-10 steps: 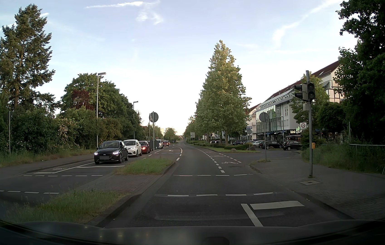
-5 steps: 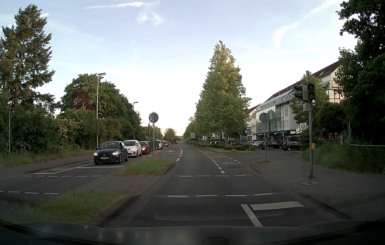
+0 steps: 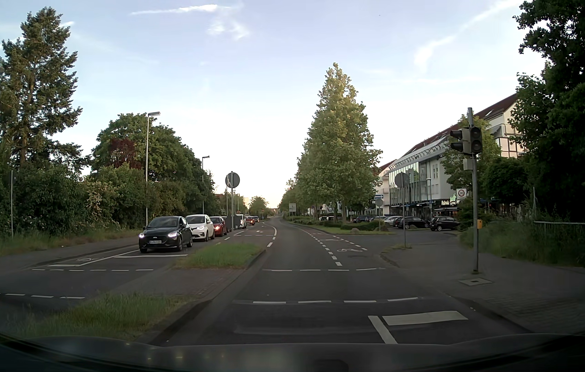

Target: Follow the waypoints while adhering to traffic rules and regulations

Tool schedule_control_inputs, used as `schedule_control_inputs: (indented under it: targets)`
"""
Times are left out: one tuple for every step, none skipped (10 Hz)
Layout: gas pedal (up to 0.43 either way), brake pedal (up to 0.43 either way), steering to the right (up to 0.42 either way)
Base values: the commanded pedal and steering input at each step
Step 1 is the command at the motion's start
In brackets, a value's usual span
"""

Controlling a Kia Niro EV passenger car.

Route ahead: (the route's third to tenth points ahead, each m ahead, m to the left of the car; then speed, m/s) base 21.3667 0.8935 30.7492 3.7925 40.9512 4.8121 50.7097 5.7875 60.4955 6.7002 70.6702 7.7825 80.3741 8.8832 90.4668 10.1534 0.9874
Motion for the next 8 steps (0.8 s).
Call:
schedule_control_inputs:
  targets:
    - [0.421,0.000,0.012]
    - [0.429,0.000,0.012]
    - [0.449,0.000,0.012]
    - [0.449,0.000,0.013]
    - [0.449,0.000,0.013]
    - [0.449,0.000,0.013]
    - [0.449,0.000,0.013]
    - [0.449,0.000,0.013]
